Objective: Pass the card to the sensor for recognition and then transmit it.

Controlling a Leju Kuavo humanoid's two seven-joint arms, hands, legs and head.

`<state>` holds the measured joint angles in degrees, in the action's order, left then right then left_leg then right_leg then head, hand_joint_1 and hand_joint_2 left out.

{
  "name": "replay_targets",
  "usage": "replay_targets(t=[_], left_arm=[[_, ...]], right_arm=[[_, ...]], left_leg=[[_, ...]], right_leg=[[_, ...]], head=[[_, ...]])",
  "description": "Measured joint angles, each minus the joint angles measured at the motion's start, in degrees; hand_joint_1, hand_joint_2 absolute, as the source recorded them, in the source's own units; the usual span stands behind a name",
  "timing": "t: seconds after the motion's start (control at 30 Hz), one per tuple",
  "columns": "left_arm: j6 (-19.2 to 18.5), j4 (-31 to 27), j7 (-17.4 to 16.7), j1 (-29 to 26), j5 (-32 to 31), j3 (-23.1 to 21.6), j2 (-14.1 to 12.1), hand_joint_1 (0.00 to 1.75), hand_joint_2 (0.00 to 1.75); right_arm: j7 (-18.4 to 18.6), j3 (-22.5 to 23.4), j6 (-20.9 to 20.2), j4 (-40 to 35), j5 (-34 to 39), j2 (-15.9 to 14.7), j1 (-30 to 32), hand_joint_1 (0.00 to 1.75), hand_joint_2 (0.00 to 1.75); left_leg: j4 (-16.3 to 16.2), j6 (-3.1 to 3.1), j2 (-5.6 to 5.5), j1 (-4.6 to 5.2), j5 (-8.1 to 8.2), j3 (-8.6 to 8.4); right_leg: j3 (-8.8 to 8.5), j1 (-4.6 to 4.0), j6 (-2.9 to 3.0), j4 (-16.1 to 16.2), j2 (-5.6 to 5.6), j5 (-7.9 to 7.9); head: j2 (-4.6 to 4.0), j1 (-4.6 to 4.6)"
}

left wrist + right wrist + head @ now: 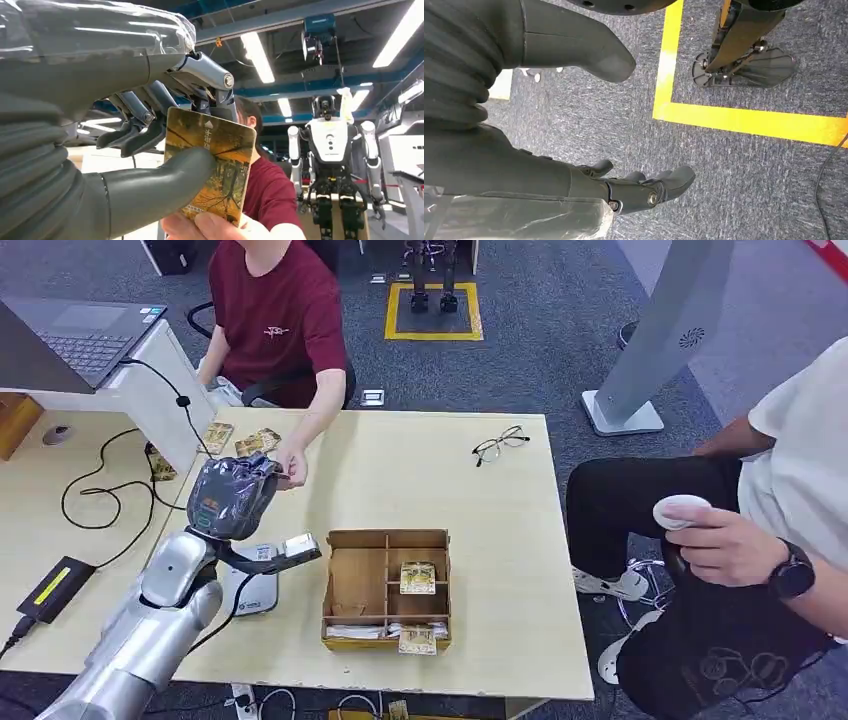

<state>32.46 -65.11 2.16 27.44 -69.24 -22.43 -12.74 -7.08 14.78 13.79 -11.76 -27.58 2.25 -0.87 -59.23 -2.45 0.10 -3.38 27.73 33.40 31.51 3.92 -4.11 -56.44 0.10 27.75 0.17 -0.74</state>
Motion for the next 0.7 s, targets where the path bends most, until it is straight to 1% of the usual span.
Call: replay_targets(t=[0.03,0.13,0.23,0.33,0.47,0.53,0.6,0.67,0.7], left_arm=[[0.0,0.07,0.0,0.0,0.04,0.0,0.0,0.0,1.75],[0.37,0.33,0.0,-0.01,0.31,0.0,0.02,0.0,1.75],[2.01,0.39,-0.35,-0.01,0.31,0.22,0.11,0.0,1.75],[4.26,0.46,-2.14,-0.05,-1.09,1.2,0.15,0.0,1.75],[5.93,1.29,-4.2,-0.21,-2.51,3.37,-0.29,0.0,1.75],[6.67,1.9,-5.01,-0.59,-3.04,5.38,-0.99,0.0,1.75],[6.93,2.05,-5.25,-1.33,-3.61,8.31,-1.82,0.0,1.75],[7.06,2.08,-4.5,-2.23,-3.76,11.9,-3.06,0.0,1.75],[7.08,2.08,-3.32,-2.73,-3.34,14.74,-4.08,0.0,1.75]], right_arm=[[0.0,0.0,0.0,0.0,-0.04,0.0,0.0,0.0,1.75],[0.15,0.0,0.02,0.02,-0.68,0.02,0.01,0.0,1.75],[0.15,0.0,0.11,0.02,-0.81,0.02,0.01,0.0,1.75],[0.07,0.0,0.17,0.04,-0.85,0.04,0.02,0.0,1.75],[0.07,0.04,0.44,0.2,-0.85,0.07,0.04,0.0,1.75],[0.07,0.15,0.59,0.22,-0.85,0.09,0.07,0.0,1.75],[0.07,0.39,0.81,0.28,-0.85,0.11,0.15,0.0,1.75],[0.07,0.83,0.98,0.33,-0.81,0.13,0.25,0.0,1.75],[0.04,1.09,1.07,0.37,-0.81,0.17,0.28,0.0,1.75]], left_leg=[[0.0,0.0,0.0,0.0,0.0,0.0],[0.0,0.0,0.0,0.0,0.0,0.0],[0.0,0.0,-0.01,0.0,0.0,0.01],[0.0,0.0,0.0,0.0,0.0,0.01],[0.01,0.0,-0.01,0.0,0.0,0.03],[0.01,0.0,0.01,-0.01,0.0,0.03],[0.02,0.0,0.02,-0.02,0.0,0.03],[0.03,0.0,0.04,-0.04,0.0,0.05],[0.03,0.0,0.08,-0.04,0.0,0.06]], right_leg=[[0.0,0.0,0.0,0.0,0.0,0.0],[-0.01,0.0,0.0,0.0,0.0,0.0],[-0.02,0.0,0.0,0.0,-0.01,0.0],[-0.02,0.0,0.0,0.0,-0.01,0.0],[-0.03,0.0,0.0,-0.02,-0.01,0.0],[-0.01,-0.01,0.0,-0.03,0.01,0.0],[-0.01,-0.01,0.0,-0.04,0.01,0.0],[0.01,-0.03,0.01,-0.06,0.03,0.01],[0.02,-0.04,0.01,-0.08,0.08,0.01]], head=[[0.0,0.02],[0.0,0.0],[0.0,0.0],[0.0,0.0],[0.0,0.0],[0.0,0.0],[0.0,0.0],[0.0,0.0],[0.0,0.0]])
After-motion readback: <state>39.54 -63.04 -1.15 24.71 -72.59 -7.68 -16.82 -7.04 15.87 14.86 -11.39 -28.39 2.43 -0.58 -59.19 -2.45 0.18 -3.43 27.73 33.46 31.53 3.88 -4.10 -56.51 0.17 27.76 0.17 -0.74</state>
